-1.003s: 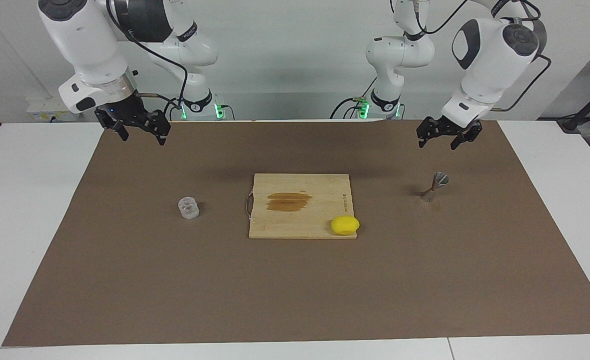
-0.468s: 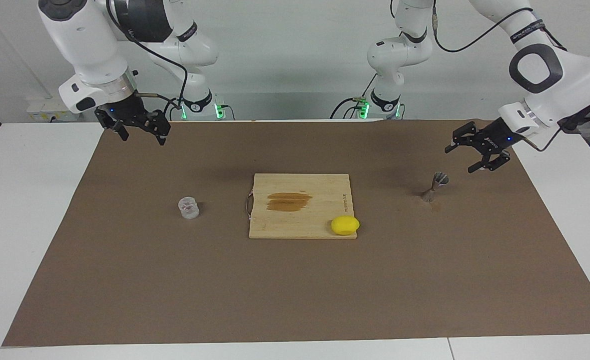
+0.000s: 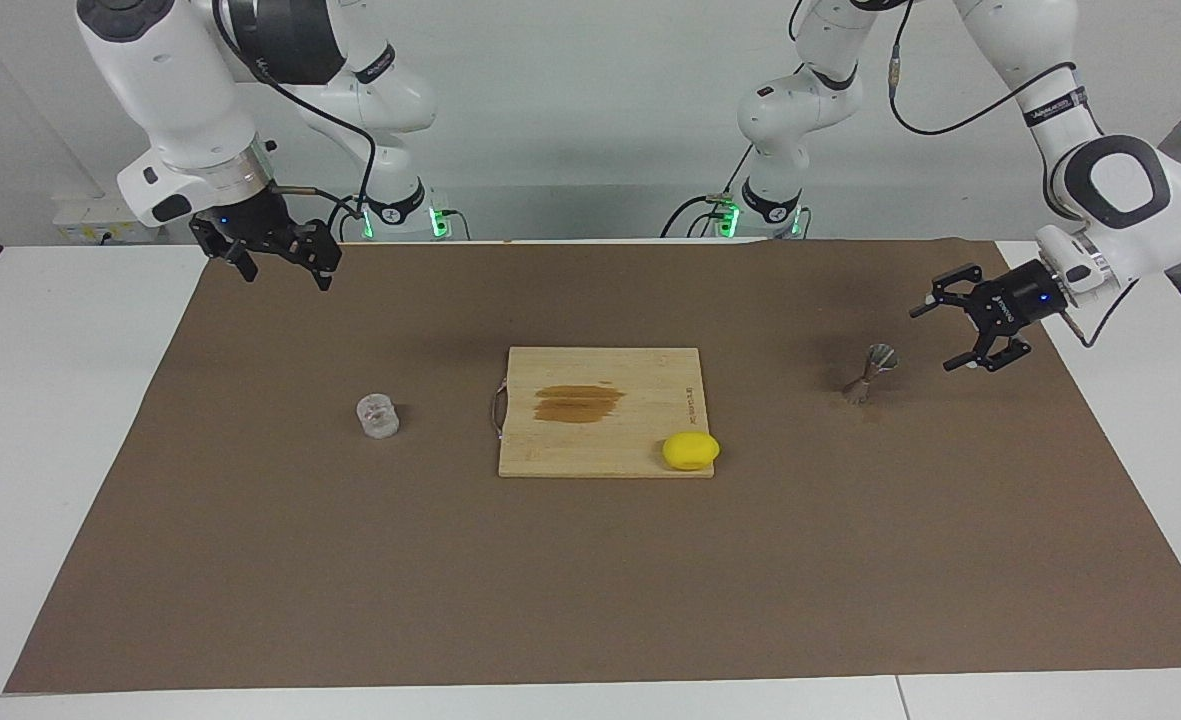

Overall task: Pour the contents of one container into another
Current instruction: 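Open the left gripper and position it around the metal cup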

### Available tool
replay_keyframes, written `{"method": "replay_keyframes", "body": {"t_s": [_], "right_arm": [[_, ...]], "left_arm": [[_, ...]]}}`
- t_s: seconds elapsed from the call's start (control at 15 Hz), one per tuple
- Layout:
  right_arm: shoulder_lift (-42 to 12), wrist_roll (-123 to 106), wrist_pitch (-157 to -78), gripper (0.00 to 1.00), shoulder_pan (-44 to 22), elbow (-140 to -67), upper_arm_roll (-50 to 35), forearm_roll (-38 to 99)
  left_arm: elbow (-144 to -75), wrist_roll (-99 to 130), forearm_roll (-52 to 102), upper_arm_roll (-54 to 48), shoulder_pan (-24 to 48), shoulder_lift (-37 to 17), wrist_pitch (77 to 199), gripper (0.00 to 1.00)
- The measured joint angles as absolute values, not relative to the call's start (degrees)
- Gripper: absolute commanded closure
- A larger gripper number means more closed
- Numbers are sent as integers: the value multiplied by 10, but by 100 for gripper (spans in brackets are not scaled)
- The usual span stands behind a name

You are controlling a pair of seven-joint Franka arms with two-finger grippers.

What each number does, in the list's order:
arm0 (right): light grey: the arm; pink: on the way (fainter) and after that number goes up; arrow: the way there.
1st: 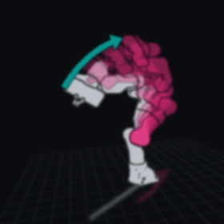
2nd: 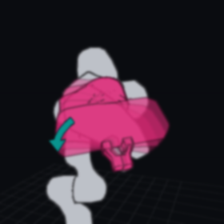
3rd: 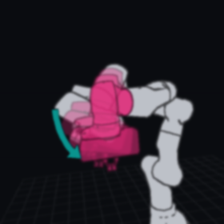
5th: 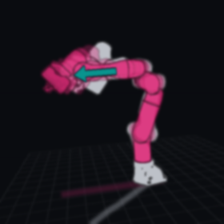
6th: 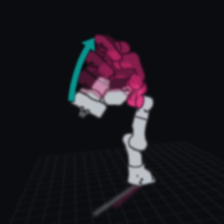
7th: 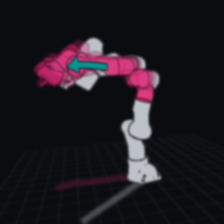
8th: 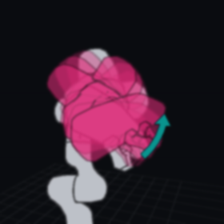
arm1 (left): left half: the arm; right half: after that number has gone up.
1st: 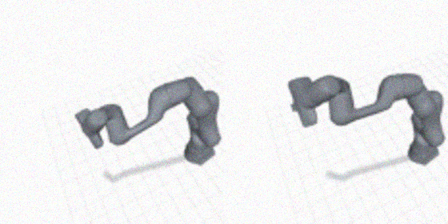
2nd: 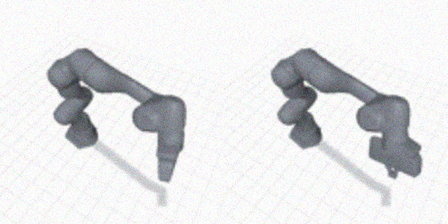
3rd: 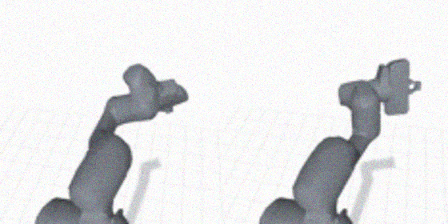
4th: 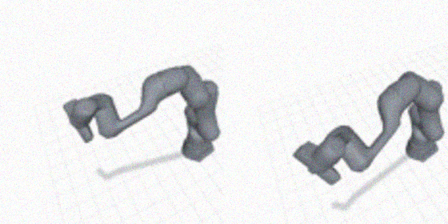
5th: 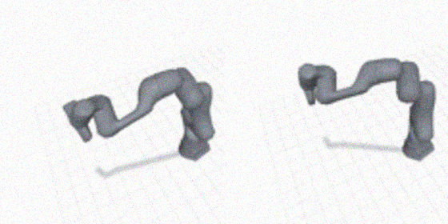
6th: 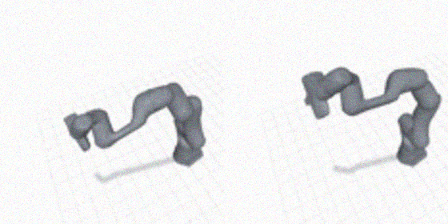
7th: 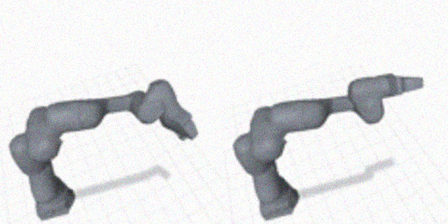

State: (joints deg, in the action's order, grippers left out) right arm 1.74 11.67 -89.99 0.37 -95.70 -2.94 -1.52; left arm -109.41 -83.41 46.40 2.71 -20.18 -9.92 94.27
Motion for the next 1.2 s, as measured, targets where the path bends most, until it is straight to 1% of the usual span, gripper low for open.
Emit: {"method": "replay_keyframes", "body": {"t_s": [0.27, 0.67, 0.8, 1.0, 1.2], "right_arm": [[17, 117, -900, 0, 4, -957, -29, -15], [17, 117, -900, 0, 4, -957, -29, -15], [17, 117, -900, 0, 4, -957, -29, -15], [17, 117, -900, 0, 4, -957, -29, -15], [17, 117, -900, 0, 4, -957, -29, -15]], "left_arm": [[-1097, -938, 514, 27, -235, -143, 886, 0], [-1152, -1125, 584, 26, -242, -158, 870, 0], [-1166, -1168, 616, 27, -247, -173, 837, 0], [-1167, -1229, 655, 26, -252, -206, 829, 0], [-1169, -1268, 683, 28, -253, -216, 830, 0]]}}
